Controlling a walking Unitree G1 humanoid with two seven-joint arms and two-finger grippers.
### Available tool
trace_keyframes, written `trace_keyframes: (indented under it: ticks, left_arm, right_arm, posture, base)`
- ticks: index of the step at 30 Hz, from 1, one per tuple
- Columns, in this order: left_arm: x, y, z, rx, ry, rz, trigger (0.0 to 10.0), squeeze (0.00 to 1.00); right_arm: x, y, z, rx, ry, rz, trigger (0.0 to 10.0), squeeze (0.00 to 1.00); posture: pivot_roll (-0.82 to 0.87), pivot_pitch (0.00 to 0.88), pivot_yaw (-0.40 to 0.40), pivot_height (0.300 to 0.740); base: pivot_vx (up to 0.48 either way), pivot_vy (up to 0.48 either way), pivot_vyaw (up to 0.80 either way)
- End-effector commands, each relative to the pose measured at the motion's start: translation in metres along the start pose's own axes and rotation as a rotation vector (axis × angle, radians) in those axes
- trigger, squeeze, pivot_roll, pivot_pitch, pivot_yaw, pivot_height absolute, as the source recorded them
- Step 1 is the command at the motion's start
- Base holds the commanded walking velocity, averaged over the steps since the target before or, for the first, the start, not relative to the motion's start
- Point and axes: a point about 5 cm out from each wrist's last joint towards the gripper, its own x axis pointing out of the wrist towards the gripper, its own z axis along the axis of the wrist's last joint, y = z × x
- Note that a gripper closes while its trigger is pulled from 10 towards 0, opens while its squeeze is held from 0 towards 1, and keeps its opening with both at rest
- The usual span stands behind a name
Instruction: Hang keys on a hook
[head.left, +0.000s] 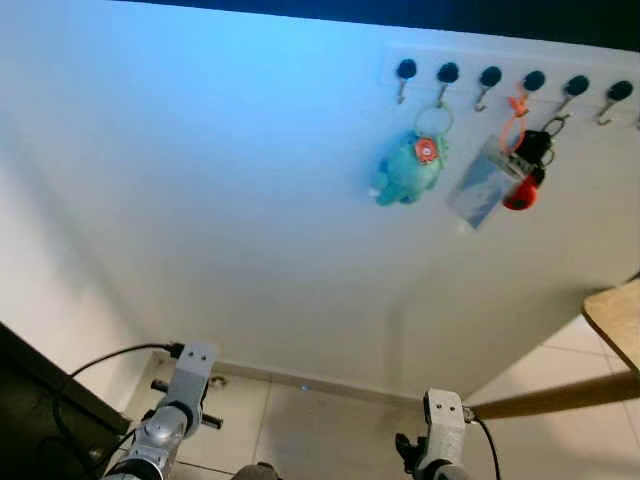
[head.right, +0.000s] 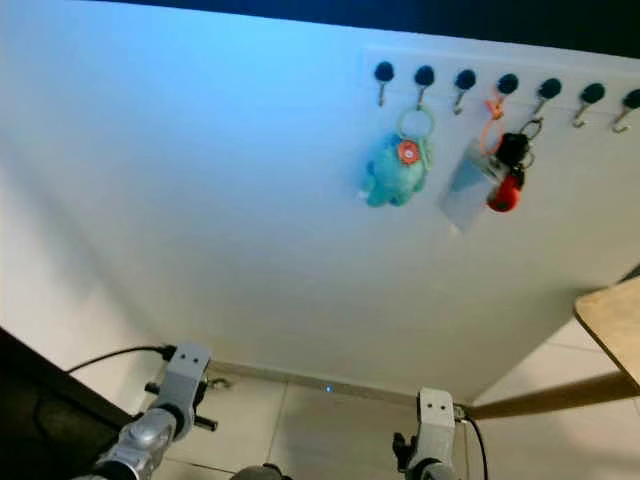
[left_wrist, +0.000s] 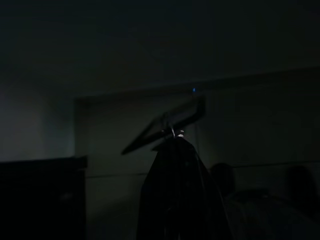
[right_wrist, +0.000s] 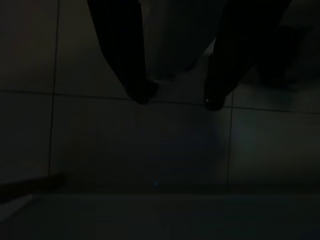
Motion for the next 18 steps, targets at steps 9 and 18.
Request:
trace_keyframes:
  ticks: [9,18]
  left_arm:
    - [0.0021,-0.01,0.001,0.022,0.006,-0.027,10.0,0.0]
    - [0.0021,-0.0078,0.0026,0.027,-0.003,-0.016,10.0,0.0]
  right_arm:
    - [-0.0023,-0.008,-0.0021,0.024,-0.003,-0.031,10.0,0.0]
    - [-0.0004,-0.0058,0.0045,-0.015,-0.023,-0.005,10.0,0.0]
  posture:
    - [0.06,0.066,-0.015,0.74]
    - [0.06,0.072,-0.018,0.74]
  base:
    - [0.0,-0.107,0.0]
    - [0.0,0.0,0.0]
